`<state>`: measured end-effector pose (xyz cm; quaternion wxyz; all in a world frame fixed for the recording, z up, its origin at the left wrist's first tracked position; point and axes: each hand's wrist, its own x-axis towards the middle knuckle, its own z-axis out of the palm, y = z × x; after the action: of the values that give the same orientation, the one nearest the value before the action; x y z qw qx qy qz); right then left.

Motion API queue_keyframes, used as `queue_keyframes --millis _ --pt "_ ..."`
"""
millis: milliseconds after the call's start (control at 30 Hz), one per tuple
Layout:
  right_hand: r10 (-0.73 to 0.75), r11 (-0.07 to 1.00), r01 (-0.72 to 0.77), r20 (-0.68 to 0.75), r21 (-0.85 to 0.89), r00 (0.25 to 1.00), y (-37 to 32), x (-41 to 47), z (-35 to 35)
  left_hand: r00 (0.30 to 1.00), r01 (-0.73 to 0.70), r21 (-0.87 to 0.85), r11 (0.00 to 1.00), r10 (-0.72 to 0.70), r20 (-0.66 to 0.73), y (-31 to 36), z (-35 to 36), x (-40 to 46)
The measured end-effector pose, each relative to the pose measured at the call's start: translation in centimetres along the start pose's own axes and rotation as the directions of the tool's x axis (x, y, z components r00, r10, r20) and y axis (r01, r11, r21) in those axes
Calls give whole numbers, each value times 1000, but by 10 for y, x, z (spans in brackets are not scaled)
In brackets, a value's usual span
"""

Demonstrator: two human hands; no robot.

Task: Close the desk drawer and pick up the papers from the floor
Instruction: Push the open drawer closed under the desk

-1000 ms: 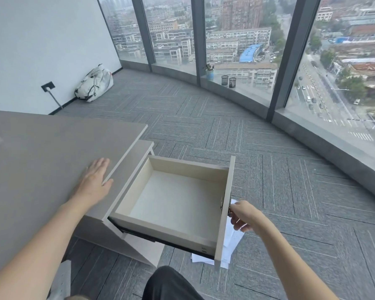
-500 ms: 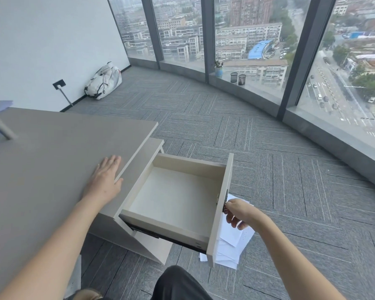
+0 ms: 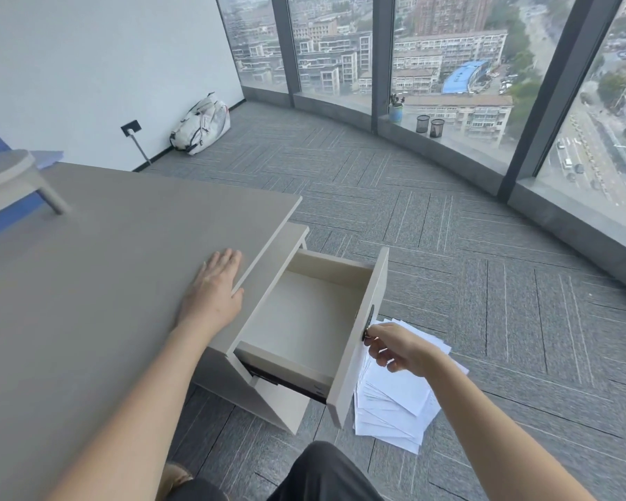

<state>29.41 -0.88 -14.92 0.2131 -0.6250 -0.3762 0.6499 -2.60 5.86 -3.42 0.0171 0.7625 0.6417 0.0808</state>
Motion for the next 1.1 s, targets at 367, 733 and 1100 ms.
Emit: queue_keyframes --millis 367,733,1100 --pt "-27 999 29 34 -41 999 -39 37 54 1000 -8 18 1000 9 -14 1 -1 -2" --pt "-18 1000 17 51 15 999 -67 72 104 999 -8 16 1000 9 -33 1 2 -4" --pt "-7 999 4 77 37 997 -84 93 126 999 -15 29 999 16 -38 2 1 -3"
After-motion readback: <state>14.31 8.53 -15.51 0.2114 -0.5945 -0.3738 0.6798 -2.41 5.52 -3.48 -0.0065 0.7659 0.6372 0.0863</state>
